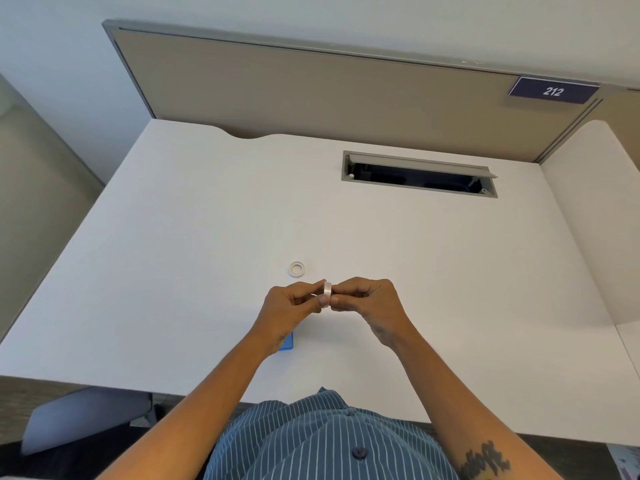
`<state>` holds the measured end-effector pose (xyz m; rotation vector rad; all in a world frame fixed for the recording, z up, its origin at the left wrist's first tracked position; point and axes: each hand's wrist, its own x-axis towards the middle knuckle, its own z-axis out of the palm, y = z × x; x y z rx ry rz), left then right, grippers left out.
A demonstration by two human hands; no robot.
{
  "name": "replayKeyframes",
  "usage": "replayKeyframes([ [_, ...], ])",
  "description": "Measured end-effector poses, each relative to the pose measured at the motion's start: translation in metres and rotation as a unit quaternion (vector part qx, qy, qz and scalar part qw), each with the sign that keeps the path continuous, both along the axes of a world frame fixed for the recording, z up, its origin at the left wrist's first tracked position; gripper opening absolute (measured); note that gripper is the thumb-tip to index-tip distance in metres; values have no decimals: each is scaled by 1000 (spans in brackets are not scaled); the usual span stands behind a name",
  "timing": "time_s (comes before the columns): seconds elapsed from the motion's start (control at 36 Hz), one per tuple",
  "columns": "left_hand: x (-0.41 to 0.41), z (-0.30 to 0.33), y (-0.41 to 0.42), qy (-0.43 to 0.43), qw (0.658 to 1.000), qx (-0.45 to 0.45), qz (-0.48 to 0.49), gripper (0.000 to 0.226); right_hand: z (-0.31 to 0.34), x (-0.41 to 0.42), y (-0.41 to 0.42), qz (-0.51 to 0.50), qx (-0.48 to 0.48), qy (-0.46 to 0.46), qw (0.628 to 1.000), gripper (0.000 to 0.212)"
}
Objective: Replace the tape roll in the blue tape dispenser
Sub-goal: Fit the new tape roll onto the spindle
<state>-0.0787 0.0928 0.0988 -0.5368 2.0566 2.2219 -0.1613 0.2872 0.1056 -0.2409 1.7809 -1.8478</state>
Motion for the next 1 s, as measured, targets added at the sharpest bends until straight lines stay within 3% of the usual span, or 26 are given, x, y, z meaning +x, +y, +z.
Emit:
replayKeyframes([
  [0.36,3,2,-5,6,1000,18,8,49,0,-2,-11,20,-9,-10,1000,26],
  [0.56,9,1,-18,0,999,22,-23,44,-5,0,-20,5,-8,-34,999,23],
  [1.0,22,-14,-53,-22,999,-20,26,30,-9,9,-61,30,41,-34,998,15],
])
